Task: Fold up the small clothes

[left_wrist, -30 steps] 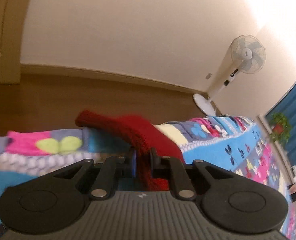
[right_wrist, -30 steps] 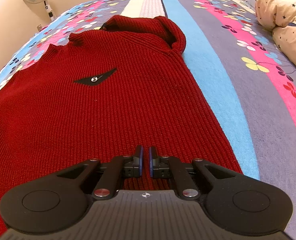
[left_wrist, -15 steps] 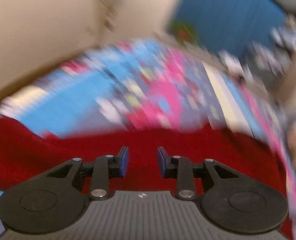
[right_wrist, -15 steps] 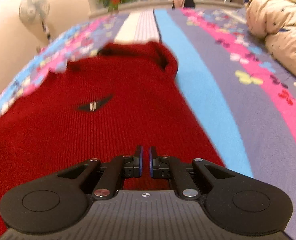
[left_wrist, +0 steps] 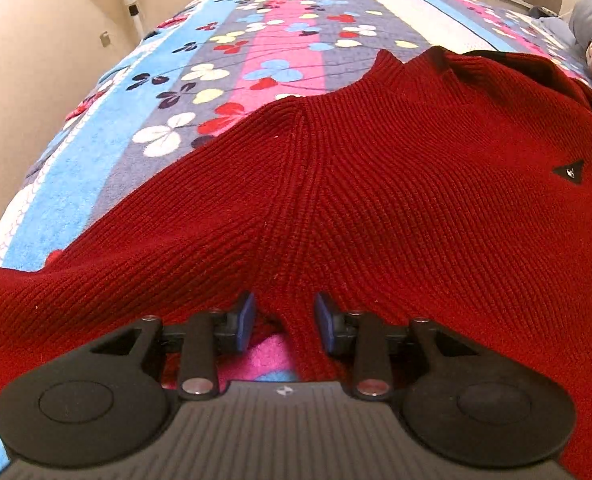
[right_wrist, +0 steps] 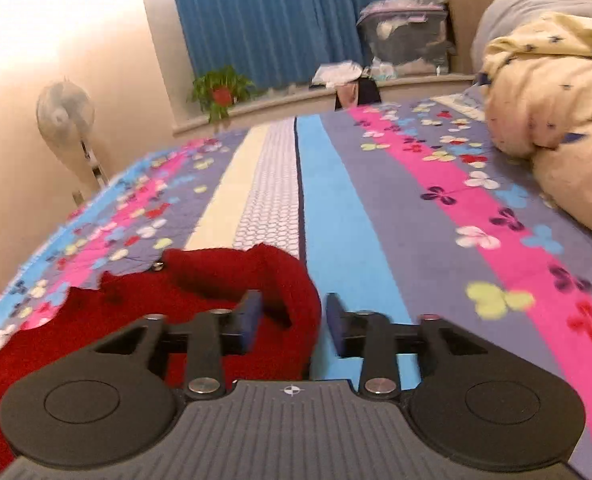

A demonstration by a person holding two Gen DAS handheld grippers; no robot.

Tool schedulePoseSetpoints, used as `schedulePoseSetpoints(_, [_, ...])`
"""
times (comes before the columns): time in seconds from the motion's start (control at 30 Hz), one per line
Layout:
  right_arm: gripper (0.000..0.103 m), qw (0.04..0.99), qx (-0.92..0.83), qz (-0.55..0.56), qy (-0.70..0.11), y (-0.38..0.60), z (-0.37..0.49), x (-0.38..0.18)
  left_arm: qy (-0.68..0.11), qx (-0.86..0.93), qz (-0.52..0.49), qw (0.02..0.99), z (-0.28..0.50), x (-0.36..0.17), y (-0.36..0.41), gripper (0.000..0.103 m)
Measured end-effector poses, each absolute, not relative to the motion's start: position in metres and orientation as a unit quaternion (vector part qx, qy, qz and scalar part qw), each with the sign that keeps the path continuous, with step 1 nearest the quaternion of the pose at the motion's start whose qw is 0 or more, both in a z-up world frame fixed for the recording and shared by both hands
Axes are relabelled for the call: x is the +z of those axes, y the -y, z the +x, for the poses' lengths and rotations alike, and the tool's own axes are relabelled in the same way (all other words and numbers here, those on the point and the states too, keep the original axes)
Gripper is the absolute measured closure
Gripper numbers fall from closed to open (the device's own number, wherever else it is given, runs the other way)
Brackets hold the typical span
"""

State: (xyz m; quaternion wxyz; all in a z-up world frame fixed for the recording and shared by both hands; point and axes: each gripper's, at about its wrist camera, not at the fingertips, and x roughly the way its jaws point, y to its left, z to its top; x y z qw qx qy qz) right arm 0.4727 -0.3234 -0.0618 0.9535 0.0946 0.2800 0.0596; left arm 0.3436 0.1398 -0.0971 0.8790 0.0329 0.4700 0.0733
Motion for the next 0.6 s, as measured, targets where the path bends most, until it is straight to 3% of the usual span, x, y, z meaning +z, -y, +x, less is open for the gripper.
schedulePoseSetpoints(0.13, [0.065,0.939,0.069,-0.028,-0.336,0.281,0.542,-0.065,-0.471,0.073,0.032,0.879,0.344,-0.097,-0.138,0.066])
schedulePoseSetpoints(0.17, [0.075,0.932,0.042,-0.069,-0.353,0.271,0.555,-0.069,-0.471,0.072,0.033,0.879,0.344,-0.097,-0.137,0.066])
schedulePoseSetpoints(0.2, [0.095,0.926,0.035,-0.071,-0.369,0.269,0.568,-0.070,-0.471,0.071,0.032,0.879,0.344,-0.097,-0.138,0.065])
schedulePoseSetpoints(0.33, [0.097,0.923,0.050,-0.011,-0.382,0.285,0.575,-0.054,-0.475,0.066,0.017,0.877,0.346,-0.096,-0.143,0.066])
schedulePoseSetpoints(0.47, [0.098,0.946,0.098,0.052,-0.304,0.291,0.512,-0.012,-0.479,0.066,0.006,0.875,0.347,-0.094,-0.146,0.066])
schedulePoseSetpoints(0.6, [0.098,0.940,0.224,-0.039,-0.256,0.240,0.404,-0.003,-0.480,0.067,-0.004,0.875,0.346,-0.092,-0.148,0.066])
